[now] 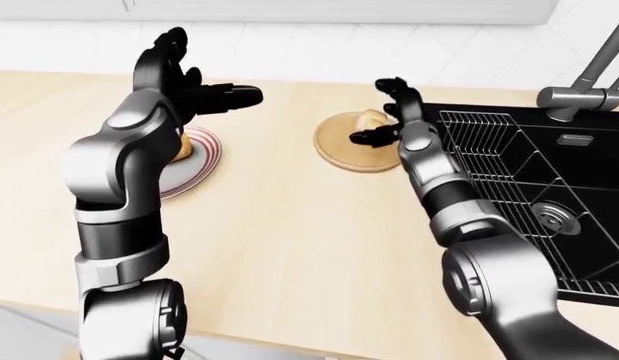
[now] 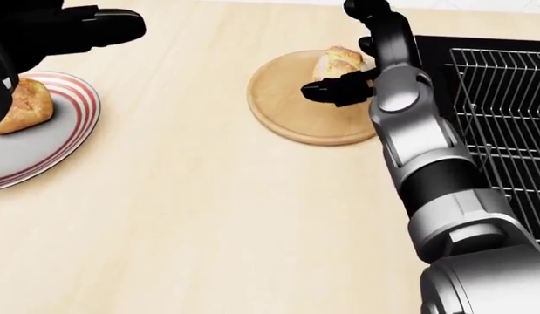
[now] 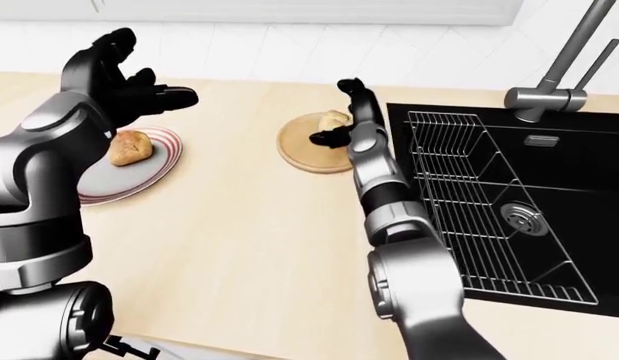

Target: Place all breads on the cutting board.

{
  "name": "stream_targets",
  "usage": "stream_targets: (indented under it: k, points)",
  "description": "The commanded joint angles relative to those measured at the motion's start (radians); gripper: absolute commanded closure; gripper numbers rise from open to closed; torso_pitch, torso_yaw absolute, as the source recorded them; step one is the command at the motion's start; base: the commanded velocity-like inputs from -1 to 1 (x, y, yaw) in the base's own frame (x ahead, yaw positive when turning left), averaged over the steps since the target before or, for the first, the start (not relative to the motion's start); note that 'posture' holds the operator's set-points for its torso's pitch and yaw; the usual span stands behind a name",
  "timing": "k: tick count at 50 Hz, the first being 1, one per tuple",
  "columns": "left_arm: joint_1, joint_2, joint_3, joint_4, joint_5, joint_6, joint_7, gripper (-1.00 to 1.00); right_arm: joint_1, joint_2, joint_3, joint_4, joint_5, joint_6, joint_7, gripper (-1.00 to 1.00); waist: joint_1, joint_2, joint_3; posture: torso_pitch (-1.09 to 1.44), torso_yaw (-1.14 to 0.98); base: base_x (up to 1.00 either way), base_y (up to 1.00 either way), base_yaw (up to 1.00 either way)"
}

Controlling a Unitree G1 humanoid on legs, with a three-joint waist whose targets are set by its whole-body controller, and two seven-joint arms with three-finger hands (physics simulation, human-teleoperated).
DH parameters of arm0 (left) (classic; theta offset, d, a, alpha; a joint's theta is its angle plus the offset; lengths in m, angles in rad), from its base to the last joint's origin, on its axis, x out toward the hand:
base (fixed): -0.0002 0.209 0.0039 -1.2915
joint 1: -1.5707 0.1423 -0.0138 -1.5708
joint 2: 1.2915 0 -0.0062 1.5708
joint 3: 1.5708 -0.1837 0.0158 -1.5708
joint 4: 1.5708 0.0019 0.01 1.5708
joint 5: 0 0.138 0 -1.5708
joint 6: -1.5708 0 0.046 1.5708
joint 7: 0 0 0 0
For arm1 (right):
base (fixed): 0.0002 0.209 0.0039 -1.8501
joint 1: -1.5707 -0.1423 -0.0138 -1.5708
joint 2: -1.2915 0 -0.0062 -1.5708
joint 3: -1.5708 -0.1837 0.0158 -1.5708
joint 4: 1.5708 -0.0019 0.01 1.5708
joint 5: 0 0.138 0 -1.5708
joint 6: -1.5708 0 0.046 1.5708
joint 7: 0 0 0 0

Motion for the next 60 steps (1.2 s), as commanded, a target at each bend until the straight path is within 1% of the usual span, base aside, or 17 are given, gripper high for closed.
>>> stream_targets:
  k: [1,4,11,24,25,28,33,38,45,48,53,54,55,60]
  points:
    - [-0.034,0.011,0.010,-0.035,-0.001,-0.030,0.000,-1.00,-0.040,-0.009,-0.001,-0.043,-0.007,-0.033,-0.010,-0.48,0.000,0.001,-0.034,0.00,0.00,0.00,0.00,0.00]
    - [-0.033,0.012,0.011,-0.039,-0.002,-0.028,0.001,-1.00,-0.037,-0.006,0.000,-0.044,-0.010,-0.033,-0.008,-0.45,0.000,0.001,-0.034,0.00,0.00,0.00,0.00,0.00]
    - [-0.035,0.011,0.009,-0.037,-0.002,-0.030,0.001,-1.00,-0.040,0.000,0.003,-0.035,-0.018,-0.029,-0.003,-0.47,0.000,0.002,-0.035,0.00,0.00,0.00,0.00,0.00]
    - [-0.036,0.006,0.009,-0.043,-0.008,-0.026,0.004,-1.00,-0.045,-0.003,0.009,-0.016,-0.054,-0.038,-0.019,-0.46,0.000,0.002,-0.034,0.00,0.00,0.00,0.00,0.00]
    - [-0.035,0.006,0.008,-0.039,-0.007,-0.031,0.002,-1.00,-0.045,-0.003,0.008,-0.018,-0.055,-0.037,-0.019,-0.45,0.000,0.002,-0.034,0.00,0.00,0.00,0.00,0.00]
    - [-0.037,0.007,0.007,-0.035,-0.005,-0.034,0.002,-1.00,-0.039,-0.002,0.009,-0.016,-0.059,-0.043,-0.019,-0.32,0.000,0.002,-0.034,0.00,0.00,0.00,0.00,0.00]
    - [-0.037,0.007,0.008,-0.041,-0.007,-0.028,0.004,-1.00,-0.038,-0.003,0.011,-0.020,-0.068,-0.041,-0.019,-0.32,0.000,0.002,-0.034,0.00,0.00,0.00,0.00,0.00]
    - [-0.035,0.006,0.008,-0.043,-0.009,-0.027,0.005,-1.00,-0.032,-0.002,0.021,-0.014,-0.090,-0.050,-0.024,-0.23,0.000,0.002,-0.034,0.00,0.00,0.00,0.00,0.00]
    - [-0.034,0.006,0.007,-0.040,-0.007,-0.033,0.004,-1.00,-0.028,0.000,0.021,-0.008,-0.112,-0.055,-0.030,-0.29,0.000,0.002,-0.034,0.00,0.00,0.00,0.00,0.00]
    - [-0.034,0.004,0.008,-0.054,-0.011,-0.019,0.010,-1.00,-0.024,0.000,0.032,-0.013,-0.136,-0.054,-0.032,-0.29,0.000,0.002,-0.035,0.00,0.00,0.00,0.00,0.00]
    - [-0.034,0.005,0.008,-0.055,-0.012,-0.019,0.010,-1.00,-0.024,0.004,0.030,-0.005,-0.150,-0.061,-0.033,-0.22,0.000,0.002,-0.034,0.00,0.00,0.00,0.00,0.00]
    - [-0.033,0.004,0.009,-0.056,-0.013,-0.018,0.011,-1.00,-0.024,0.005,0.032,-0.008,-0.156,-0.058,-0.033,-0.05,0.000,0.002,-0.035,0.00,0.00,0.00,0.00,0.00]
    - [-0.032,0.004,0.008,-0.056,-0.012,-0.019,0.011,-1.00,-0.023,0.005,0.032,-0.009,-0.158,-0.058,-0.033,0.04,0.000,0.002,-0.035,0.00,0.00,0.00,0.00,0.00]
    - [-0.034,0.003,0.007,-0.048,-0.011,-0.026,0.010,-1.00,-0.023,0.006,0.032,-0.002,-0.171,-0.062,-0.039,0.09,0.000,0.002,-0.036,0.00,0.00,0.00,0.00,0.00]
